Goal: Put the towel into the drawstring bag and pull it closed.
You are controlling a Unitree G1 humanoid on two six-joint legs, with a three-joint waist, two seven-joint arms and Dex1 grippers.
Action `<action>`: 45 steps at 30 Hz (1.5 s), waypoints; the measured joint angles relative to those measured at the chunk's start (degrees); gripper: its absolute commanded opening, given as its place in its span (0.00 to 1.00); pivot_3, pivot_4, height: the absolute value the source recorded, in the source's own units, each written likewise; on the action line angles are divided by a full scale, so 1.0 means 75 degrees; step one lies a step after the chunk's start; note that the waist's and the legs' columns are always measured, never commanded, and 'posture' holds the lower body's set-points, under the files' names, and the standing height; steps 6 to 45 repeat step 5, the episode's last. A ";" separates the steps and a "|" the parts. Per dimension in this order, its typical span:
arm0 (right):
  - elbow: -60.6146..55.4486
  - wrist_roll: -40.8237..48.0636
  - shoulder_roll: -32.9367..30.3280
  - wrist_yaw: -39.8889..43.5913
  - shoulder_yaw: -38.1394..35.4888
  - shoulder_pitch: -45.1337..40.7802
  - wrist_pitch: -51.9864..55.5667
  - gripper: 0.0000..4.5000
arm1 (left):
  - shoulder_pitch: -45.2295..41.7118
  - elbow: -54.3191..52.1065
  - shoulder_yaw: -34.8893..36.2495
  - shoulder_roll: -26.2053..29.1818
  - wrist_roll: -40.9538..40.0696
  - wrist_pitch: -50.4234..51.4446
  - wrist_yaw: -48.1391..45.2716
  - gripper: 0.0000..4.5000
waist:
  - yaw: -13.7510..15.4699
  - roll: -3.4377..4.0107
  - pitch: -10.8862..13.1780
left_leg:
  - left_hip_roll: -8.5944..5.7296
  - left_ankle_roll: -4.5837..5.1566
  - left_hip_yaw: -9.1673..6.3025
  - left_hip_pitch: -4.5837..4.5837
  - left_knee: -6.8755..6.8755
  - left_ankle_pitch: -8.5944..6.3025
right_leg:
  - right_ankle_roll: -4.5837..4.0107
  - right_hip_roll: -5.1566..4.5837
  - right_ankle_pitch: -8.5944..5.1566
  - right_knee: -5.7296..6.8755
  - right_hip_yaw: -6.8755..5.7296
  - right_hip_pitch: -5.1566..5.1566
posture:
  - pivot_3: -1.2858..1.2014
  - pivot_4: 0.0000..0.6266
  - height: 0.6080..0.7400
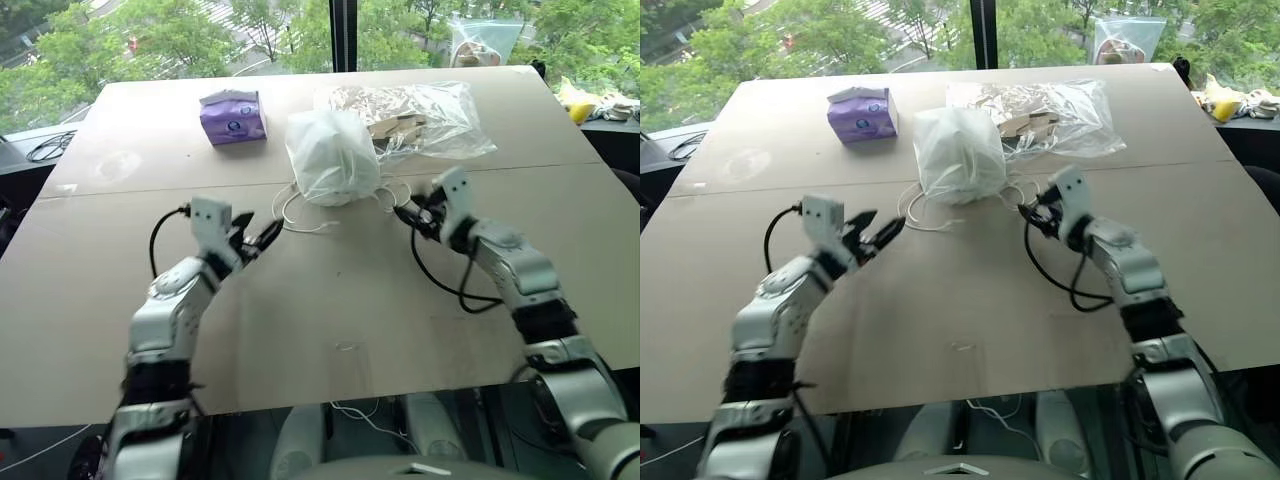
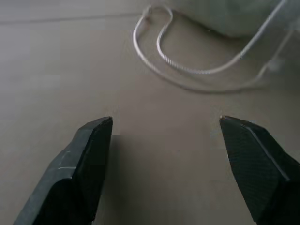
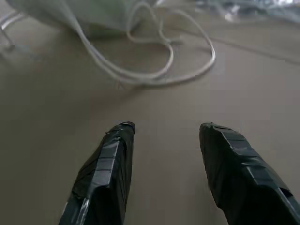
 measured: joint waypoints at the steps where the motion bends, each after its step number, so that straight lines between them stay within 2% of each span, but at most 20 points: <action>1: 0.0003 -0.0003 -0.0092 0.0083 -0.0022 0.0066 -0.0025 0.54 | 0.0114 -0.0043 0.0027 0.0090 -0.0004 0.0000 -0.0099 0.78 | 0.0001 0.0001 0.0000 | 0.0000 0.0000 0.0001 0.0002 -0.0002 0.0000 | -0.0001 0.0000 -0.0001 -0.0001 0.0001 0.0001 | 0.52 0.24 1.00; 3: 0.0050 -0.0004 -0.0549 0.0725 -0.0168 0.0319 -0.0320 0.54 | 0.0803 -0.0289 0.0302 0.0488 -0.0005 -0.0051 -0.0650 0.78 | 0.0025 0.0016 0.0013 | 0.0001 0.0001 0.0018 0.0048 -0.0006 0.0000 | -0.0001 0.0004 -0.0003 0.0014 0.0018 0.0029 | 0.52 0.24 1.00; 5: 0.0151 0.0008 -0.0803 0.1291 -0.0292 0.0571 -0.0764 0.54 | 0.1303 -0.0515 0.0427 0.0533 -0.0003 -0.0226 -0.0869 0.78 | 0.0062 0.0005 0.0019 | 0.0015 0.0003 0.0011 0.0094 0.0002 0.0001 | -0.0002 0.0017 -0.0035 0.0015 0.0010 0.0077 | 0.52 0.24 1.00; 45: 0.0151 0.0008 -0.0803 0.1291 -0.0292 0.0571 -0.0764 0.54 | 0.1303 -0.0515 0.0427 0.0533 -0.0003 -0.0226 -0.0869 0.78 | 0.0062 0.0005 0.0019 | 0.0015 0.0003 0.0011 0.0094 0.0002 0.0001 | -0.0002 0.0017 -0.0035 0.0015 0.0010 0.0077 | 0.52 0.24 1.00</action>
